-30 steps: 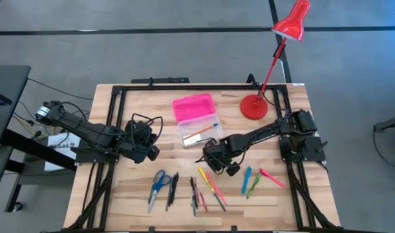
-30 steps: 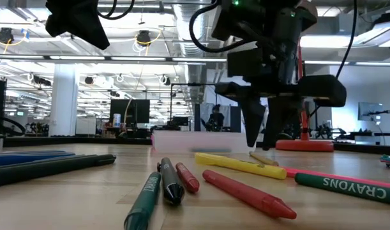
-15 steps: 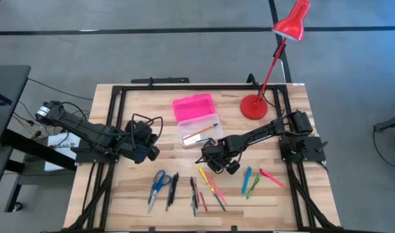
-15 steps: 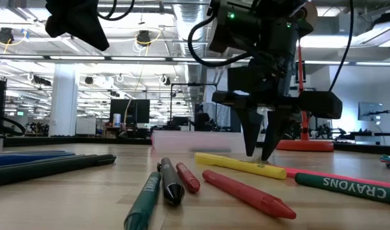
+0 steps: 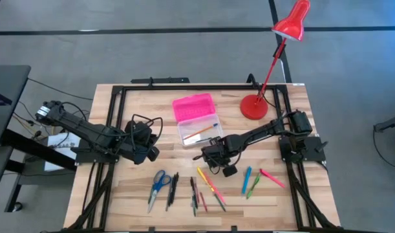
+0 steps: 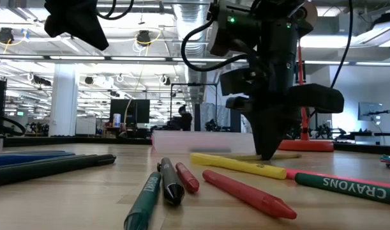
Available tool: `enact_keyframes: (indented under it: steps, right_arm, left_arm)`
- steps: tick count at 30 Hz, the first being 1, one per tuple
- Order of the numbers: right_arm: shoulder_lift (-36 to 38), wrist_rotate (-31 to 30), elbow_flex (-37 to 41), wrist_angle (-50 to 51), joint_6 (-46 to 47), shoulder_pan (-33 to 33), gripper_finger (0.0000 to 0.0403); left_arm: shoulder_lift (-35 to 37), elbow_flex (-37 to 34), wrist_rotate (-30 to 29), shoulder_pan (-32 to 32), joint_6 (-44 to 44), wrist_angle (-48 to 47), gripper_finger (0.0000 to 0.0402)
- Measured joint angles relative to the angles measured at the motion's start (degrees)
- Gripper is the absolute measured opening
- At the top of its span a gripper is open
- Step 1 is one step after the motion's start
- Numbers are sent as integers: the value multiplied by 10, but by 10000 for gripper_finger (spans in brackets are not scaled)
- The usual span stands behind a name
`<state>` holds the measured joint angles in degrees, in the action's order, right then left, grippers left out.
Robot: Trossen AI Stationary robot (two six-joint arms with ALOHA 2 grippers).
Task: Pick & place school supplies into a supply box
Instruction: Put the yellow pencil into the pink supply box
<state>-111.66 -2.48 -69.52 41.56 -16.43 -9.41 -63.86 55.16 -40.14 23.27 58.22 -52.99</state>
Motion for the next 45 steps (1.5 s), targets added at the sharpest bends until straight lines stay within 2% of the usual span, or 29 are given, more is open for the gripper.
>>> enact_keyframes:
  steps: [4, 10, 15, 25, 29, 40, 45]
  right_arm:
    - [0, -2, 0, 2, 71, -6, 6]
    - [0, 6, 1, 0, 152, -9, 24]
    - [0, 7, 1, -1, 180, -9, 17]
    - [0, 23, 2, -3, 179, -4, 20]
    - [0, 32, 2, -5, 179, 3, 6]
    - [3, 43, -1, 2, 176, 9, 2]
    - [0, 43, -24, 54, 175, 9, 1]
  left_arm:
    - [0, 0, -4, 0, 0, 0, 46]
    - [0, 0, -12, 0, 0, 0, 46]
    - [0, 0, -15, -1, 0, 0, 46]
    - [0, 0, -15, -1, 0, 0, 46]
    - [0, 0, -15, -1, 0, 0, 46]
    - [0, 0, -15, -1, 0, 0, 46]
    - [0, 0, -15, -1, 0, 0, 46]
